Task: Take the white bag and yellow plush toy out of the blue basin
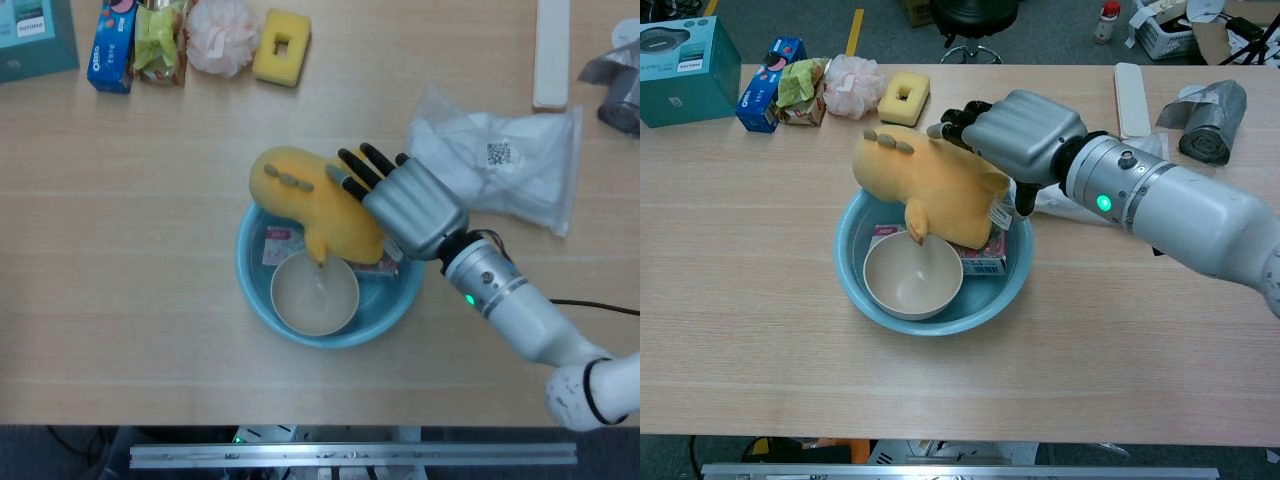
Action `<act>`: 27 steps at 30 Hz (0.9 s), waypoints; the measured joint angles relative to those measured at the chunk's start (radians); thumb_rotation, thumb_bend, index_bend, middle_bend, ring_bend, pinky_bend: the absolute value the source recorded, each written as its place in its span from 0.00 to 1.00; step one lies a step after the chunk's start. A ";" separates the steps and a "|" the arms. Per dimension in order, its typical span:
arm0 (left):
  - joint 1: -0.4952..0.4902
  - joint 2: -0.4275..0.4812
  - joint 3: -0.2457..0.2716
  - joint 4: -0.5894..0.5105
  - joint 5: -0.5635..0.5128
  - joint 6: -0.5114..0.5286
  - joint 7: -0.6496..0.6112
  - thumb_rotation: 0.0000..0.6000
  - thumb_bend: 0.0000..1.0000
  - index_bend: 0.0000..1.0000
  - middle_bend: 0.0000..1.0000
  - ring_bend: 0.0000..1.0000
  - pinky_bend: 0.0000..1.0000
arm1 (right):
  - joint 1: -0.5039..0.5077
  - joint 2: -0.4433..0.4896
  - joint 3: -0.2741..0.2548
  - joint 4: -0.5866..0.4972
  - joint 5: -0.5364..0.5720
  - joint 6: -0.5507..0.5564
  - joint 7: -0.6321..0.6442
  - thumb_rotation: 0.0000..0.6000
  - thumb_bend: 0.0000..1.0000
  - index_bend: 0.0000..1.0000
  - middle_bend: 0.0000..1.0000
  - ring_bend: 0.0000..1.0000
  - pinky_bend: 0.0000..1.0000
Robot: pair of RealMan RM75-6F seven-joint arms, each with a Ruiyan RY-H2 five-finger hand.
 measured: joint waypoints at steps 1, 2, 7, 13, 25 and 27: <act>0.001 0.000 0.000 0.001 -0.001 0.000 -0.002 1.00 0.24 0.33 0.28 0.19 0.16 | 0.008 -0.015 0.000 0.014 0.014 0.004 -0.009 1.00 0.00 0.00 0.05 0.08 0.40; 0.001 0.000 0.001 0.003 -0.002 0.000 -0.003 1.00 0.24 0.33 0.28 0.19 0.16 | 0.015 -0.029 0.001 0.028 0.027 0.007 -0.016 1.00 0.00 0.00 0.05 0.08 0.40; 0.001 0.002 0.001 0.004 -0.001 -0.002 -0.009 1.00 0.24 0.33 0.28 0.19 0.16 | 0.038 -0.086 -0.003 0.103 0.039 0.020 -0.033 1.00 0.18 0.23 0.25 0.26 0.59; 0.004 0.004 0.003 0.007 0.004 0.002 -0.022 1.00 0.24 0.33 0.28 0.19 0.16 | 0.036 -0.138 -0.016 0.204 -0.042 0.025 0.007 1.00 0.46 0.65 0.57 0.61 0.88; 0.003 0.008 0.001 0.011 0.001 0.000 -0.027 1.00 0.24 0.33 0.28 0.19 0.16 | -0.038 -0.074 -0.010 0.192 -0.258 0.086 0.185 1.00 0.51 0.74 0.65 0.69 0.97; 0.003 0.009 0.001 0.010 0.002 0.002 -0.028 1.00 0.24 0.33 0.28 0.19 0.16 | -0.055 -0.035 -0.005 0.165 -0.284 0.107 0.203 1.00 0.51 0.74 0.65 0.69 0.97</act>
